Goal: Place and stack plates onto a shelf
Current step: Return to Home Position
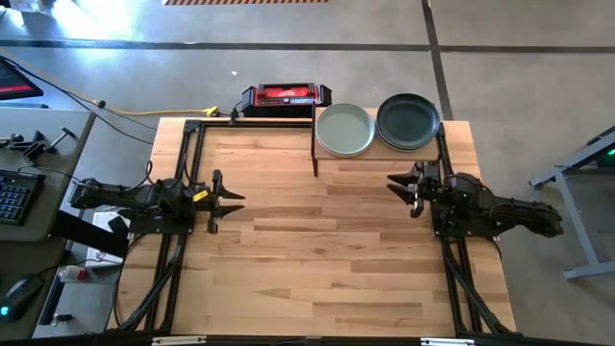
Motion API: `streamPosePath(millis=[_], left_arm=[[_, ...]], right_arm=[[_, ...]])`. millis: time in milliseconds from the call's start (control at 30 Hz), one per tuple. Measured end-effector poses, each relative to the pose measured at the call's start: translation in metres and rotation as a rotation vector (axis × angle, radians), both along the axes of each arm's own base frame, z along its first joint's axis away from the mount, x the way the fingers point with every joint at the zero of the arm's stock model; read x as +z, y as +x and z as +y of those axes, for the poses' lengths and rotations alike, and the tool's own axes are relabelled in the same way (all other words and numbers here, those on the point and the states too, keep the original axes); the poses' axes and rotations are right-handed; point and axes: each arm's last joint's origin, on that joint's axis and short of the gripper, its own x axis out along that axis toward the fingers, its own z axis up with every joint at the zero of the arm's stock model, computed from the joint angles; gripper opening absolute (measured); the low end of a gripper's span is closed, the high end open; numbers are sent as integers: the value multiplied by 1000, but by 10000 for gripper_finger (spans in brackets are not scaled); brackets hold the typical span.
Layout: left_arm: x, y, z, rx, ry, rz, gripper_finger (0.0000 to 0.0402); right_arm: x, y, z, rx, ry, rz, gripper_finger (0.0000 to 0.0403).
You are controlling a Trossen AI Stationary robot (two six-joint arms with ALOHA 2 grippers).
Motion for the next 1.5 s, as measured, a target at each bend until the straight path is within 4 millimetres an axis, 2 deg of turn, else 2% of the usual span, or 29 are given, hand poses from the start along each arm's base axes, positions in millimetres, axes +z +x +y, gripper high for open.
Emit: streamPosePath(millis=[600,1500], left_arm=[[0,0,16,154,-1,1,101],[0,0,16,155,0,2,101]], right_arm=[[0,0,6,57,0,-1,142],[0,1,5,57,1,3,142]])
